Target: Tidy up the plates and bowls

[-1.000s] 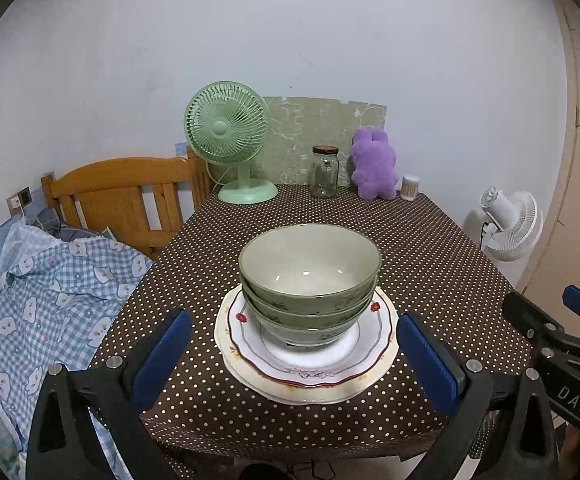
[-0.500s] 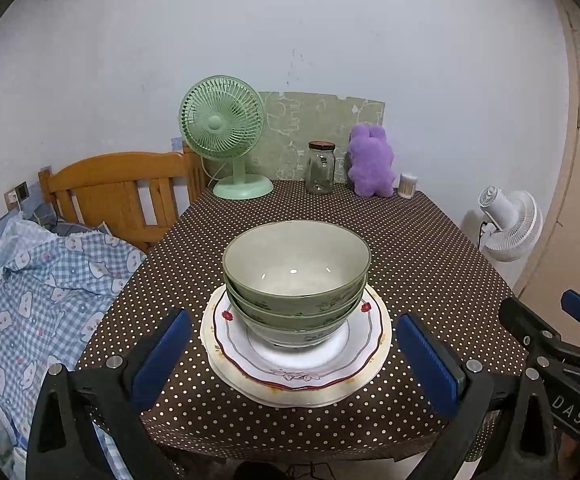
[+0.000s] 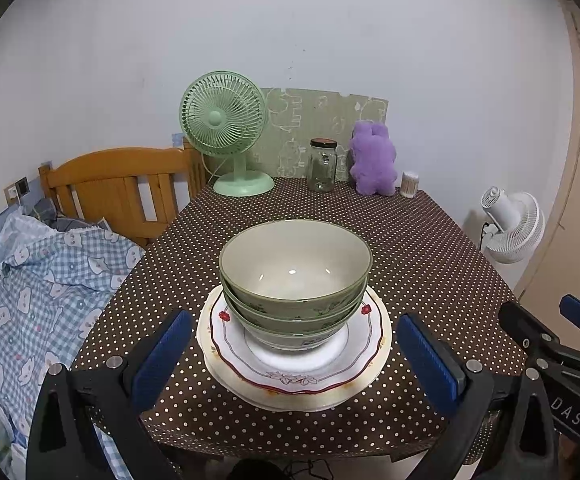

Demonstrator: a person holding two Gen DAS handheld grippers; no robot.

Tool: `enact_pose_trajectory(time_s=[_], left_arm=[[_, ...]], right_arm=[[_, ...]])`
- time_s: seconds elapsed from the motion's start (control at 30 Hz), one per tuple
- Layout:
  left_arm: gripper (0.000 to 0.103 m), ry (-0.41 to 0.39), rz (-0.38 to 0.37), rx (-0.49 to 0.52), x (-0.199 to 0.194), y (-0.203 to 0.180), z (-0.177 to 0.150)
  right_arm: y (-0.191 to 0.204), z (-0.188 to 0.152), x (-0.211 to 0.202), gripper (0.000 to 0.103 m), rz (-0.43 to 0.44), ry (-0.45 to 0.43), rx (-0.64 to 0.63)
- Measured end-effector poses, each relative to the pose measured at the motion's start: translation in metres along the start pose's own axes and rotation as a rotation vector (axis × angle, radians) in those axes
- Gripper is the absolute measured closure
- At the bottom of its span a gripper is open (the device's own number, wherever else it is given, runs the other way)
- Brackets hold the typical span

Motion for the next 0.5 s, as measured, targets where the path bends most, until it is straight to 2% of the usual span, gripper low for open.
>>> enact_pose_trajectory(time_s=[0.5], left_arm=[[0.000,-0.005,0.005,0.005,0.0001,0.0004,0.0011]], right_arm=[[-0.0025,0.0020,0.0012,0.009,-0.001,-0.006,0.002]])
Point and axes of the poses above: each gripper's, at about its wrist camera, not at the fingertips, and x roughly the way its jaws point, y to its left, z to its top, the point moved 4 cm from there along x, roughly the way its jaws point, and after that the axes turned 1 degree about -z, right-handed, at the moved point
